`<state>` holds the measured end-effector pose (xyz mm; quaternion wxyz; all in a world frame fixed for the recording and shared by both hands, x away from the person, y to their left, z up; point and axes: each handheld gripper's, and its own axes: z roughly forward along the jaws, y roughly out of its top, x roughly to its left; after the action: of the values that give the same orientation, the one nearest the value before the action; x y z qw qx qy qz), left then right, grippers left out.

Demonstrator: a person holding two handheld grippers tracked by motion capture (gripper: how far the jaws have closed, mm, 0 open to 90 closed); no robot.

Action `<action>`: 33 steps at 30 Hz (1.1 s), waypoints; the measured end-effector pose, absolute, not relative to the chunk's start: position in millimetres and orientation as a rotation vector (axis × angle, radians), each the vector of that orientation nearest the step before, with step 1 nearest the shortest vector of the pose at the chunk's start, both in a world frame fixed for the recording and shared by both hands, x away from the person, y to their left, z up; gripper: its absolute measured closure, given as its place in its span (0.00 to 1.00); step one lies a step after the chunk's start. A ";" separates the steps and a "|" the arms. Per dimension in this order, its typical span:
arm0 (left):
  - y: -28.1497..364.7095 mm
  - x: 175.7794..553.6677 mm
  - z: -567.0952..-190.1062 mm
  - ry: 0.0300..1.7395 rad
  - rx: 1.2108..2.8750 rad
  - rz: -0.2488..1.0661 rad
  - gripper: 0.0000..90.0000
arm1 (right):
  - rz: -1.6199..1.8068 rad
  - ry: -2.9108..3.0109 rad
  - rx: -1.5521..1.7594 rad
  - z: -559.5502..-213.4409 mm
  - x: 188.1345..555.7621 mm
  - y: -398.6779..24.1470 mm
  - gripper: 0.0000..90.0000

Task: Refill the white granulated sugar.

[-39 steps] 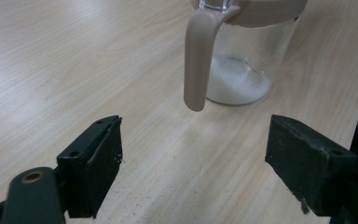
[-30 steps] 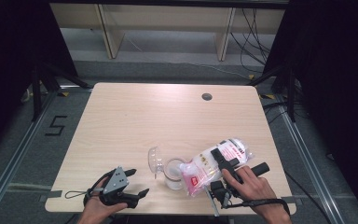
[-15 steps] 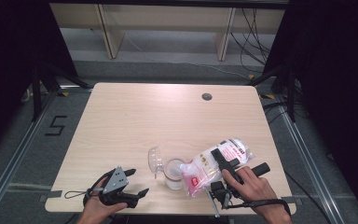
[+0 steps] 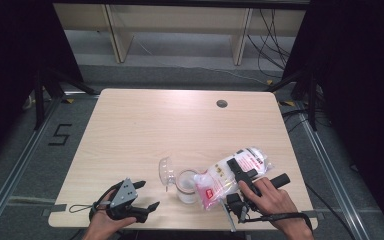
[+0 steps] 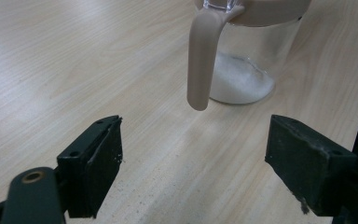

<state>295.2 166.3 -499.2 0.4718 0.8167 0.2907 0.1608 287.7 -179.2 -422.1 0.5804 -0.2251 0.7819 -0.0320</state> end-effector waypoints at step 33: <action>164.6 297.6 -500.9 0.699 2.004 0.406 0.20 | -0.125 1.805 -0.584 -419.3 289.9 -177.4 0.57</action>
<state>297.6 164.6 -500.9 0.4709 0.8182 0.2852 0.1657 289.9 -177.4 -419.3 0.5814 -0.2499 0.7725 -0.0535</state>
